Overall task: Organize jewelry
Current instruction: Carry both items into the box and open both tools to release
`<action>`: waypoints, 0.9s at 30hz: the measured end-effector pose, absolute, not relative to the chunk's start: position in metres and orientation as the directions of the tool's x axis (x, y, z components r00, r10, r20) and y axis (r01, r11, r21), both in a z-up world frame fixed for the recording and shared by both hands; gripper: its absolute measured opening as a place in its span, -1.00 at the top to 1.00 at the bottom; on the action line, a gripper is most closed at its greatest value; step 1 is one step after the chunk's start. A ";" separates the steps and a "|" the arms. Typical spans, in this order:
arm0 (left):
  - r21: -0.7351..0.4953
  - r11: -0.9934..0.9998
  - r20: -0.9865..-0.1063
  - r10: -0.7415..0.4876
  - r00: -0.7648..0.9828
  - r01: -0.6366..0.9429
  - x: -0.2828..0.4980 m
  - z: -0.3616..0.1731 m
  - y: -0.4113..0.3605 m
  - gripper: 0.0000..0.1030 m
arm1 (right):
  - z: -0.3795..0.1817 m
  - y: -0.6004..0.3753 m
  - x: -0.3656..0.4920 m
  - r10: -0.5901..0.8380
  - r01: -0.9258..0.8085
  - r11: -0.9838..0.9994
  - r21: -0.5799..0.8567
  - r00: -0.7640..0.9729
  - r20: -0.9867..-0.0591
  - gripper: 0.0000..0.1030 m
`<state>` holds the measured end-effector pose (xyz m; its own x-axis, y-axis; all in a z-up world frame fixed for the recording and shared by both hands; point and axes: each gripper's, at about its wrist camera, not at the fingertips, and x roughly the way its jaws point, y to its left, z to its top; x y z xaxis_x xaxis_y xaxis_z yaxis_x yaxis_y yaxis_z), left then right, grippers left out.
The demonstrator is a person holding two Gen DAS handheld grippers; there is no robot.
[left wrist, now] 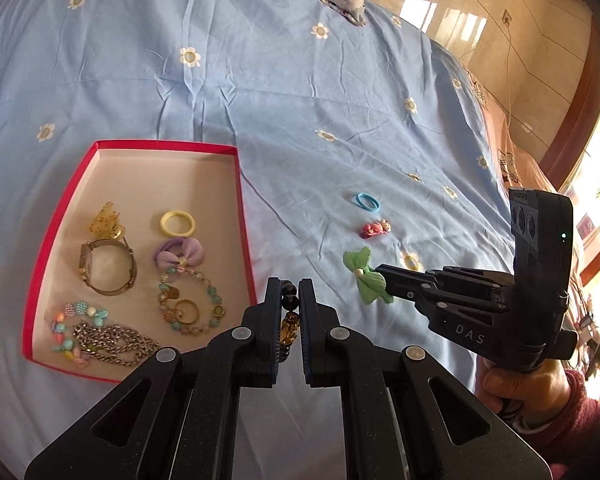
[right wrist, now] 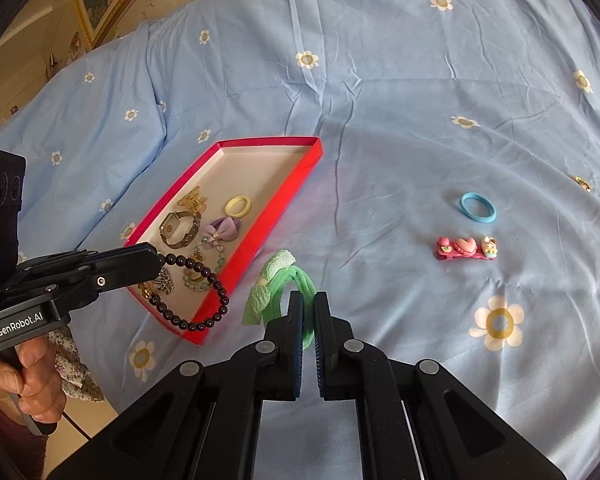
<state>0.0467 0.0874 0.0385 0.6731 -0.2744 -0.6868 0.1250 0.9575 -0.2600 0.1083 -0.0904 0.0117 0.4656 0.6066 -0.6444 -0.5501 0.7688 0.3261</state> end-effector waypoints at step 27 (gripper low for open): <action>-0.312 0.945 -0.704 -0.161 0.691 -0.097 0.040 0.008 0.191 0.87 | 0.001 0.029 0.101 0.648 -0.699 0.653 0.291 0.318 -0.692 0.91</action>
<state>0.0397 0.1913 0.0076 0.6915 -0.1611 -0.7042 -0.0970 0.9453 -0.3115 0.1013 0.0286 0.0008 0.3180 0.6482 -0.6919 -0.6990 0.6533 0.2908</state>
